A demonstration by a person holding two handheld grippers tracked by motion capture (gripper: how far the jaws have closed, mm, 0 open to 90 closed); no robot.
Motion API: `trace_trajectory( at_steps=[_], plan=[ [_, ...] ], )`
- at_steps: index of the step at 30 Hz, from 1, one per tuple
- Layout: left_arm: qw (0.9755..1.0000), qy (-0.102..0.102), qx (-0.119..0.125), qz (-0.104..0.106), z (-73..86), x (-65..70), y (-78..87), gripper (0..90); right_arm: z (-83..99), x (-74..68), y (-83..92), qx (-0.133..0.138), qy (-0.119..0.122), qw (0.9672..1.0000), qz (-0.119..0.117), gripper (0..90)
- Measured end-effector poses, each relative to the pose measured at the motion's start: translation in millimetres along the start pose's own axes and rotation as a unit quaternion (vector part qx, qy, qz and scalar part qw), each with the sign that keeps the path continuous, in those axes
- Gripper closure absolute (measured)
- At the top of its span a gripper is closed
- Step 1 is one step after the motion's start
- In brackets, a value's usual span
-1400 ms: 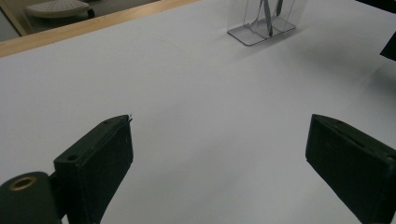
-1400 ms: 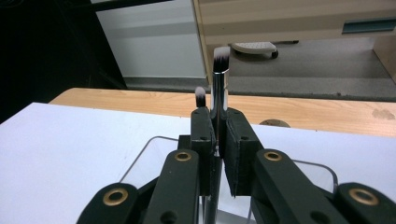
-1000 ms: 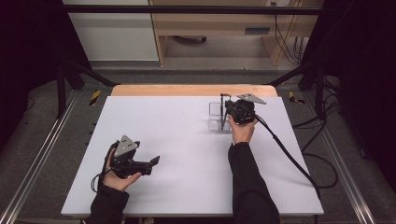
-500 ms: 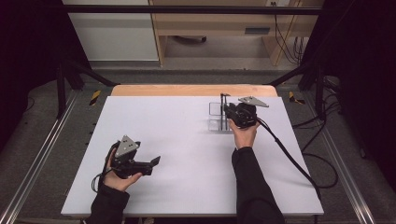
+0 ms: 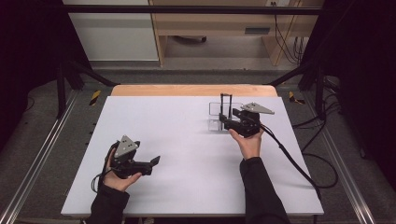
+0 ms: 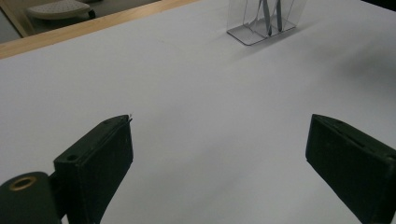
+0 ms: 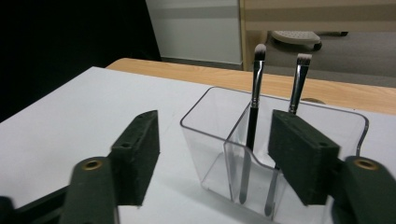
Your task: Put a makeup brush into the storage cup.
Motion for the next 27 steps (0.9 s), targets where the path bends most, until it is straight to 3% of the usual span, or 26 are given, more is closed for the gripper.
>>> trace_trajectory(
  at_steps=[13,21,27],
  plan=[
    [1.0,0.006,0.005,0.002,-0.6,-1.7,1.4,6.0,13.5,-9.0,33.8,-0.009,0.009,0.9997,-0.022,12.2],
    [1.0,0.006,0.003,0.006,-0.2,-1.9,1.6,5.8,18.5,-13.0,55.3,-0.005,0.005,0.9993,-0.037,6.5],
    [0.9999,0.007,0.003,0.008,0.2,-2.8,2.0,5.8,24.9,-16.3,70.9,-0.006,0.015,0.999,-0.042,4.5]
  ],
)
Point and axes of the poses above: each handheld gripper's, and its own axes: y roughly backward along the jaws, z roughly out of its underside, x roughly to its right, the point moved 4 cm from there along -y, roughly forward along the jaws, and after that the axes turned 15 degrees about y, right-handed, at the moved point
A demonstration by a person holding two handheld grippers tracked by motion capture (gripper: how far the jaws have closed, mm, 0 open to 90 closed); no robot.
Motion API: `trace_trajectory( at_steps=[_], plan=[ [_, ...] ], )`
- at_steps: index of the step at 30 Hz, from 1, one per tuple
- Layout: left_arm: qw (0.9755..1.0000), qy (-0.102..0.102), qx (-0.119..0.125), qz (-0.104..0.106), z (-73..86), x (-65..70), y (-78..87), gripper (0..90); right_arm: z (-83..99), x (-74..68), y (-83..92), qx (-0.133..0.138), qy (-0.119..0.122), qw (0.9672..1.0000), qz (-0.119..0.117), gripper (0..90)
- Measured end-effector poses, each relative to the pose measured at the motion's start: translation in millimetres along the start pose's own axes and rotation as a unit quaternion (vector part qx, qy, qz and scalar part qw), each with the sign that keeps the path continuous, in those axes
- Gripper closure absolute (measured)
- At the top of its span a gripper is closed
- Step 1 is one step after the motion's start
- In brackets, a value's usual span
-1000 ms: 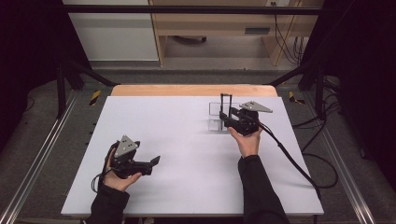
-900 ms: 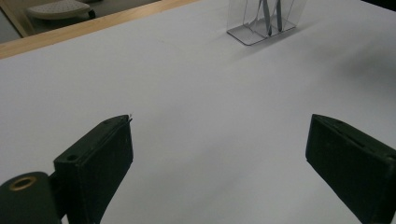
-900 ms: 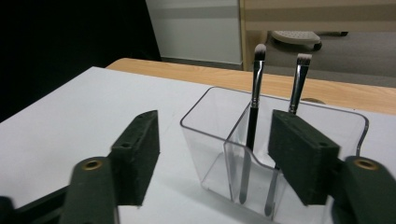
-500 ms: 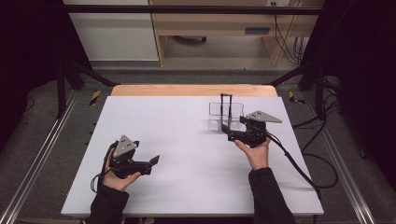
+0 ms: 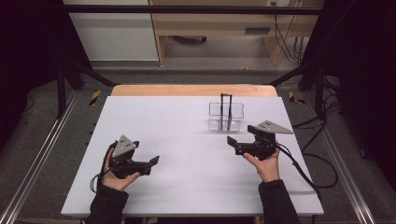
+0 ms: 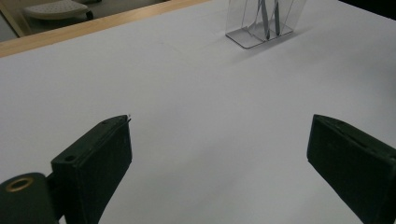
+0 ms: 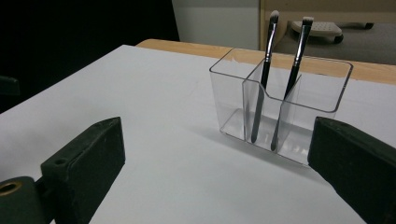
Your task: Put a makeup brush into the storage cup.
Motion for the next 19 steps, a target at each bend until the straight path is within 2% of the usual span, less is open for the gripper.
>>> trace_trajectory(
  at_steps=[7,19],
  plan=[
    [1.0,0.002,0.0,-0.001,1.1,-0.4,-0.8,5.8,13.4,-1.6,15.3,-0.005,0.009,0.9999,-0.004,4.0],
    [1.0,0.004,-0.003,-0.006,4.2,-3.4,-2.2,5.8,39.8,4.5,34.1,-0.008,-0.005,1.0,0.003,3.7]
  ],
)
Point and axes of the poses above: each handheld gripper's, and its own axes: y roughly backward along the jaws, z roughly out of its underside, x roughly to its right, the point moved 4 cm from there along -y, roughly forward along the jaws, and after that the axes turned 15 degrees about y, right-handed, at the moved point
